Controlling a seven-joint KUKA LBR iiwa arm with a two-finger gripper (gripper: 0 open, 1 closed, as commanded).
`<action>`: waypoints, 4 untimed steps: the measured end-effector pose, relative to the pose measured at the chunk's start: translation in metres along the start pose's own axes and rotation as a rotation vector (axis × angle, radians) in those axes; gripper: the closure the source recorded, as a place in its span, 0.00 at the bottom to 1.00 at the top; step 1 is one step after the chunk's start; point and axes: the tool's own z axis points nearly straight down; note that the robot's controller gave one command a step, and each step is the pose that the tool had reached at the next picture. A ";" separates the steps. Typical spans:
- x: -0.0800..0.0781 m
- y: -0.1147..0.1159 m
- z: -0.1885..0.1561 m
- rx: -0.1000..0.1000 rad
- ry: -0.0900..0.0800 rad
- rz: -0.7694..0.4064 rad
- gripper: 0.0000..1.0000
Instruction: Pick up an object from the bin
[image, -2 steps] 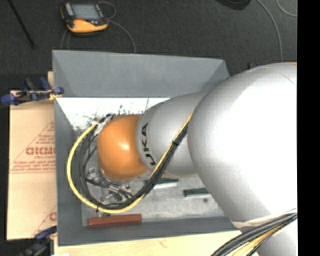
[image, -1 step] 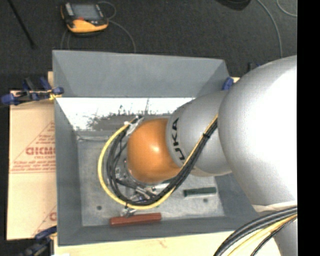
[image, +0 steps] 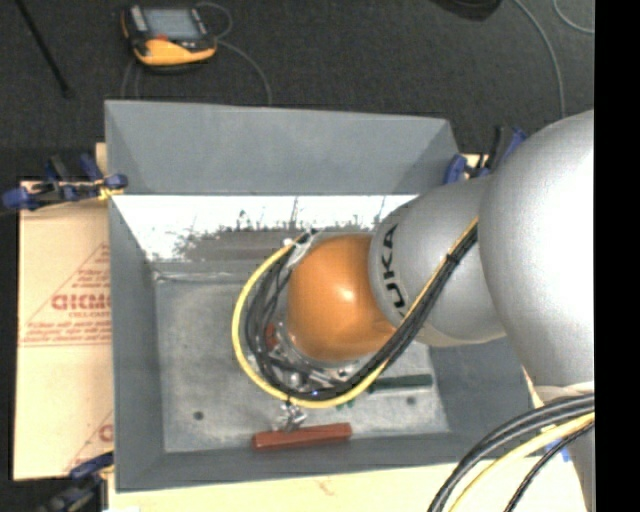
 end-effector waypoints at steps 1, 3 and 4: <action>0.004 -0.015 -0.002 -0.003 0.008 0.025 0.00; -0.048 -0.033 -0.005 -0.001 0.019 0.162 0.00; -0.072 -0.031 0.004 -0.007 0.012 0.182 0.00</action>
Offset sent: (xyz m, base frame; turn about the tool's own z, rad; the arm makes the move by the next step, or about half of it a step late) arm -0.0014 -0.0686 0.0031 0.1018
